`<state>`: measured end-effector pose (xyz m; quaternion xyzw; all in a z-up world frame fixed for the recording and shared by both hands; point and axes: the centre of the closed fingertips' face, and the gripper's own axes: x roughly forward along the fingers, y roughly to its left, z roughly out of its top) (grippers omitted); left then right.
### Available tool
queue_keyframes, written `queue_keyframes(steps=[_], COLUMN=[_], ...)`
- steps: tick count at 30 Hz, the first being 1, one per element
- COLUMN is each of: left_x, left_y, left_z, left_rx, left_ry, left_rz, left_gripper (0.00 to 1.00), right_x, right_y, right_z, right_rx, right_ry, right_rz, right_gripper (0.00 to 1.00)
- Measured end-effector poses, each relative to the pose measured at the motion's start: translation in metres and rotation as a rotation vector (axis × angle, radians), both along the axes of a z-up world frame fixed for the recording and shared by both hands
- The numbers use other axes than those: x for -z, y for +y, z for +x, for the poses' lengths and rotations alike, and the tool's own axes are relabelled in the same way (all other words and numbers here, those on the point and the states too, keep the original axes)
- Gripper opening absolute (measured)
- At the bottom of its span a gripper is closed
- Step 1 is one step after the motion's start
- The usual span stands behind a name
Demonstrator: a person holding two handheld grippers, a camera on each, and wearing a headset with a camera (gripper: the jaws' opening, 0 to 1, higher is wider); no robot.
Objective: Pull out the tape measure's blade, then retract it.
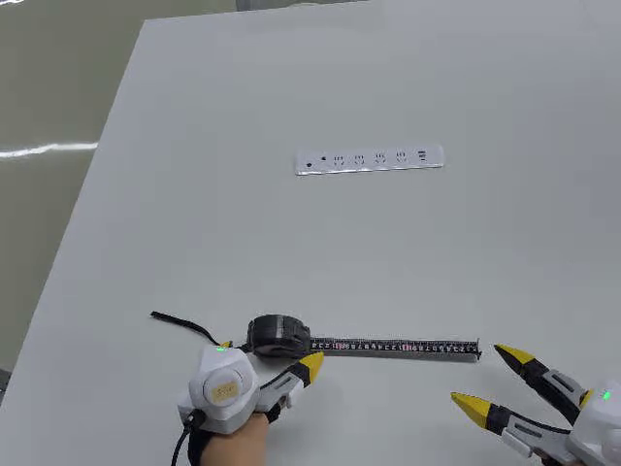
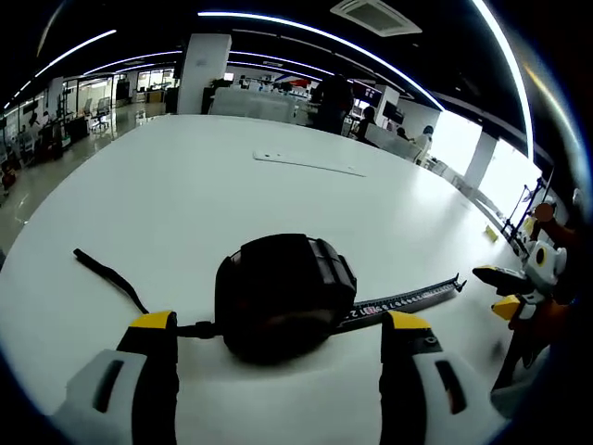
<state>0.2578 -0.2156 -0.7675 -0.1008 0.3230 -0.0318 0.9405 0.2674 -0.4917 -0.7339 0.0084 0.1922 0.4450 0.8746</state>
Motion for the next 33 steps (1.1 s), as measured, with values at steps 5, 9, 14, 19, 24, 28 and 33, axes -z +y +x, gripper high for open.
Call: queue_keyframes(steps=[5, 9, 14, 19, 24, 28, 33], left_x=[0.004, 0.007, 0.008, 0.008, 0.006, 0.007, 0.008], left_y=[0.001, 0.0, -0.002, -0.003, -0.004, 0.0, -0.003], left_z=[0.001, 0.003, 0.006, 0.01, 0.014, 0.017, 0.018], left_rx=[-0.023, -0.047, -0.068, -0.092, -0.097, -0.121, -0.121], left_ry=[0.015, 0.029, 0.039, 0.043, 0.05, 0.059, 0.072], left_rz=[-0.006, -0.023, -0.026, -0.037, -0.028, -0.034, -0.005], left_gripper=[0.91, 0.92, 0.92, 0.92, 0.91, 0.89, 0.87], right_x=[0.0, 0.002, 0.003, 0.005, 0.006, 0.006, 0.007], right_y=[0.001, 0.005, 0.005, 0.007, 0.008, 0.008, 0.008], right_z=[0.005, 0.005, 0.008, 0.01, 0.014, 0.017, 0.019], right_rx=[-0.015, -0.044, -0.056, -0.065, -0.07, -0.073, -0.078], right_ry=[0.0, -0.003, -0.004, -0.002, -0.002, -0.003, -0.005], right_rz=[-0.002, -0.02, -0.025, -0.026, -0.024, -0.026, -0.028], right_gripper=[0.62, 0.62, 0.62, 0.61, 0.61, 0.6, 0.59])
